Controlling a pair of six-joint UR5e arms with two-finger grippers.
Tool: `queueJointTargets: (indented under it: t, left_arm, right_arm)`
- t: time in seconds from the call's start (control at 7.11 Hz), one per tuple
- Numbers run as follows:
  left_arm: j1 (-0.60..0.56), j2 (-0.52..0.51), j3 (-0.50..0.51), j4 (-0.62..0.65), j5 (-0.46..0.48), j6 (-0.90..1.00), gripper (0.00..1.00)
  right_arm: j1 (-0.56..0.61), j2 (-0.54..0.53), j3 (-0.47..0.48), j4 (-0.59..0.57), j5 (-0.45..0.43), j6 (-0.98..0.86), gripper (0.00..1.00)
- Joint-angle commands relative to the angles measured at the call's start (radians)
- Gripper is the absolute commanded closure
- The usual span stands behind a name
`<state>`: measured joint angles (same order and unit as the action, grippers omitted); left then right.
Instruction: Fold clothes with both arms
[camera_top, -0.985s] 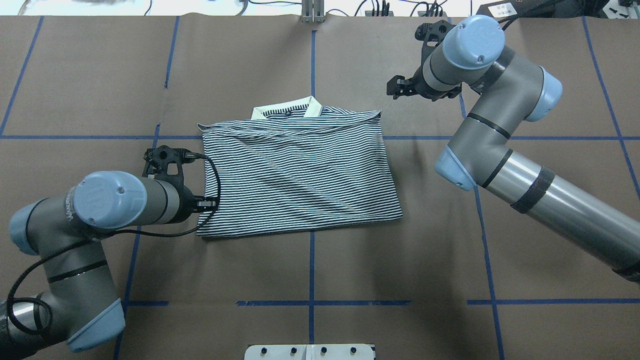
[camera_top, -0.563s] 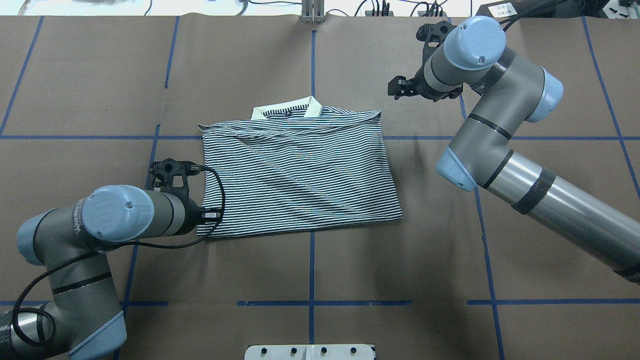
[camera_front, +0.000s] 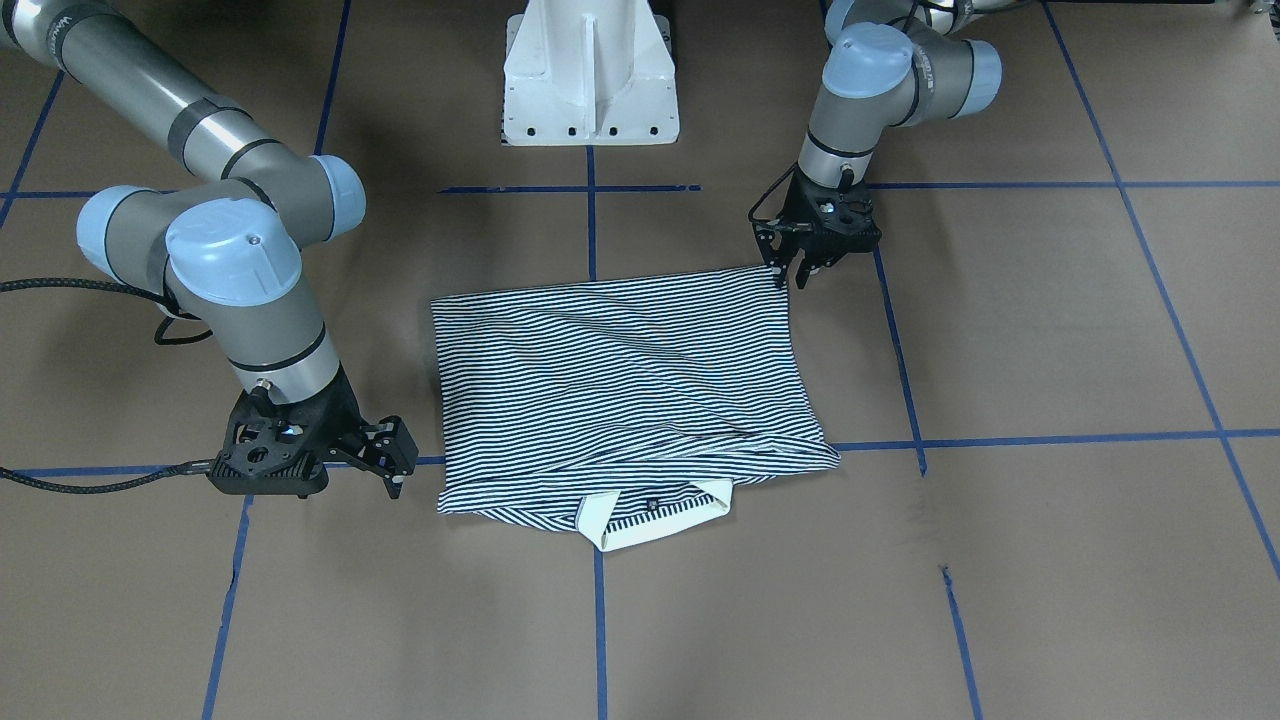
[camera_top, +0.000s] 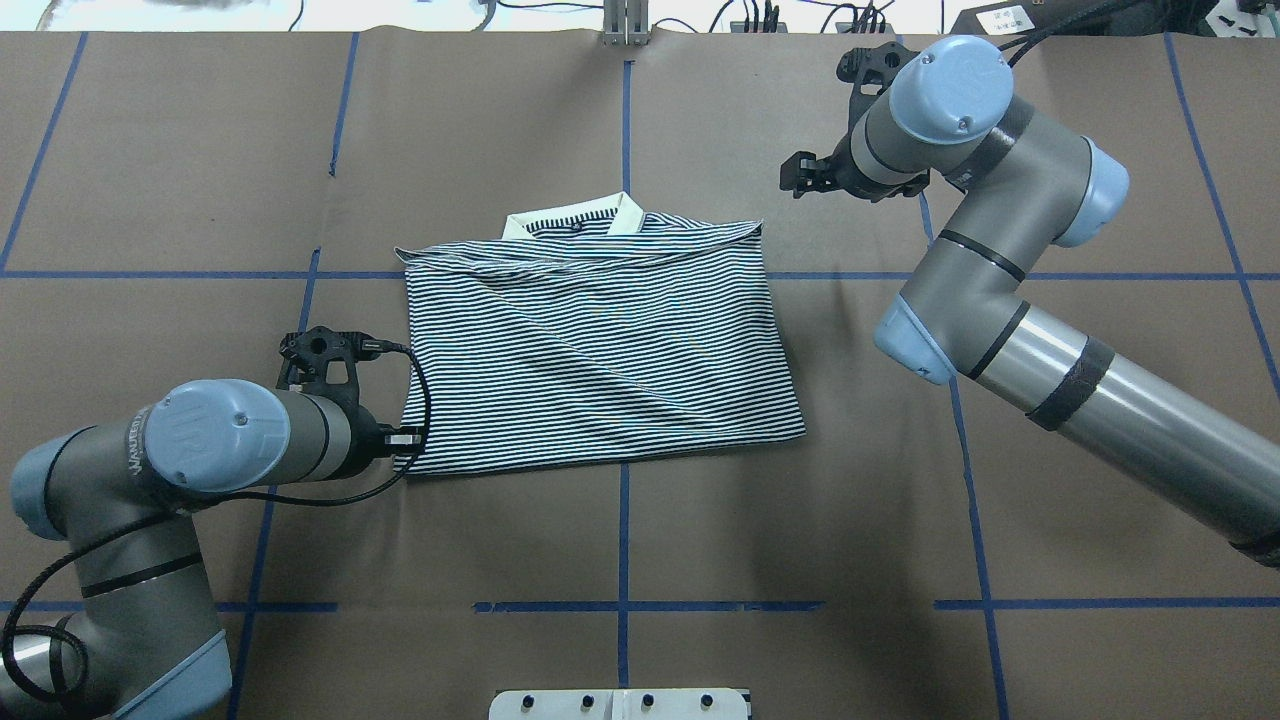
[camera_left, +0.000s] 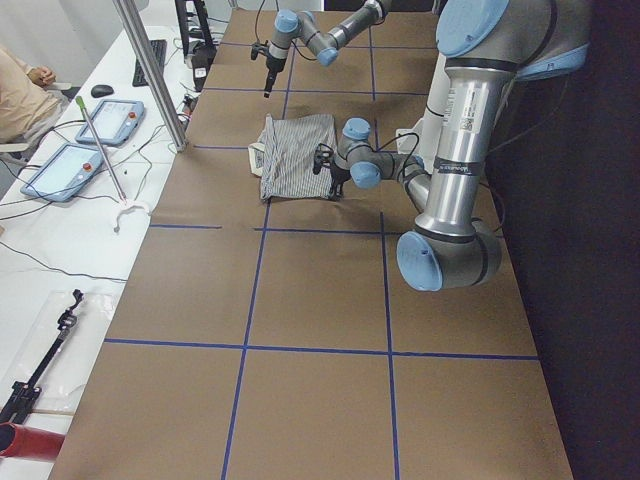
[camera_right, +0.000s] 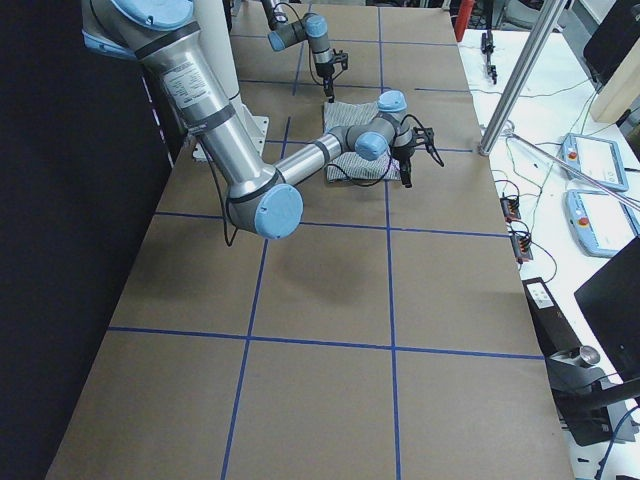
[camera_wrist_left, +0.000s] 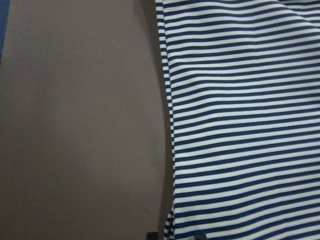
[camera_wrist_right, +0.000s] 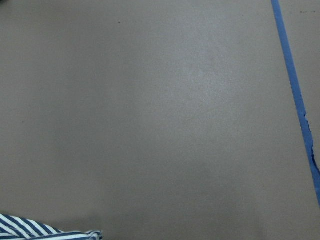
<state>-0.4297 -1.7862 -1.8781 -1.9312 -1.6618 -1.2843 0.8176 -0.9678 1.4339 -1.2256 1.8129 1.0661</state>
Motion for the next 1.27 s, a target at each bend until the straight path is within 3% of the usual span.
queueJointTargets:
  t: [0.0,0.42,0.56,0.7,1.13]
  left_arm:
    - [0.014,0.001,-0.003,-0.002,-0.003,-0.001,0.61]
    - [0.041,-0.007,0.013,-0.002,-0.001,0.0,0.61]
    - [0.049,-0.01,0.014,-0.002,0.0,-0.001,0.73]
    - [0.049,-0.01,0.014,-0.002,0.0,-0.001,1.0]
    - [0.045,0.002,-0.004,-0.002,-0.001,0.014,1.0]
  right_arm:
    - [0.0,0.0,-0.001,0.0,-0.009,0.0,0.0]
    - [0.0,0.0,-0.001,0.0,-0.009,-0.001,0.0]
    - [0.0,0.0,-0.003,0.0,-0.009,0.0,0.0]
    - [0.0,0.0,-0.003,0.0,-0.009,-0.001,0.0]
    - [-0.002,0.0,-0.003,0.0,-0.009,0.002,0.0]
